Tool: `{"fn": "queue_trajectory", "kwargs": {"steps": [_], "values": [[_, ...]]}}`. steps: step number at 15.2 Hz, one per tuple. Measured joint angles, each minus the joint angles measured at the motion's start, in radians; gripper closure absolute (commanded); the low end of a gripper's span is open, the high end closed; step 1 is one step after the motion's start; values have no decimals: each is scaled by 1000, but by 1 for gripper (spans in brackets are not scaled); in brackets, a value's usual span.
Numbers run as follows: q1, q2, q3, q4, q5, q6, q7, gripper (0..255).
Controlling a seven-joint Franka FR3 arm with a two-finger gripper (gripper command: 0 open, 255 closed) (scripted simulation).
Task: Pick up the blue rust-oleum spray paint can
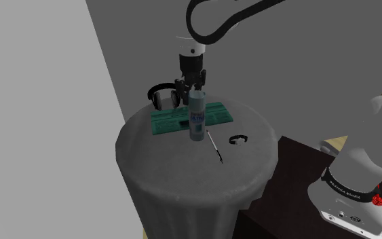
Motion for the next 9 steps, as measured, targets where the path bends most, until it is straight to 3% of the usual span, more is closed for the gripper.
{"fn": "queue_trajectory", "kwargs": {"steps": [9], "values": [[-1, -24, -2, 86, 4, -110, -3, 255]]}}
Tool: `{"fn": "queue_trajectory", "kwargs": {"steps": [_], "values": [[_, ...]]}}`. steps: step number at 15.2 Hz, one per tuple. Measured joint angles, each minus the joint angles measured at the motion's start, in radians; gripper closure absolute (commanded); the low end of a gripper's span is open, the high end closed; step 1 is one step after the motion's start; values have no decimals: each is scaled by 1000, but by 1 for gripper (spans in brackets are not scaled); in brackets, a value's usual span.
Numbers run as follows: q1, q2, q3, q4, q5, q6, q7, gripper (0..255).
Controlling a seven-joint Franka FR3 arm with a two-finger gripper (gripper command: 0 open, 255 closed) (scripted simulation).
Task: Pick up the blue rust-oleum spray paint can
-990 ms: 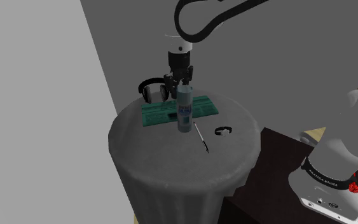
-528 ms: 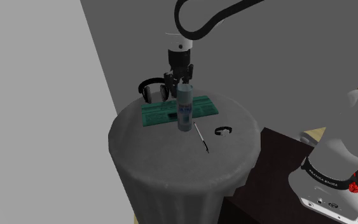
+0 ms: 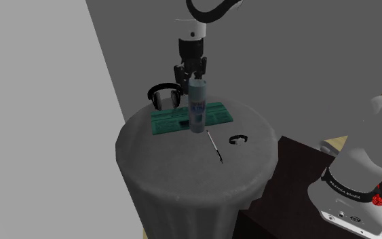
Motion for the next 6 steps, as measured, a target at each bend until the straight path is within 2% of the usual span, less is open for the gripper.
{"fn": "queue_trajectory", "kwargs": {"steps": [6], "values": [[-1, -1, -1, 77, 0, -77, 0, 255]]}}
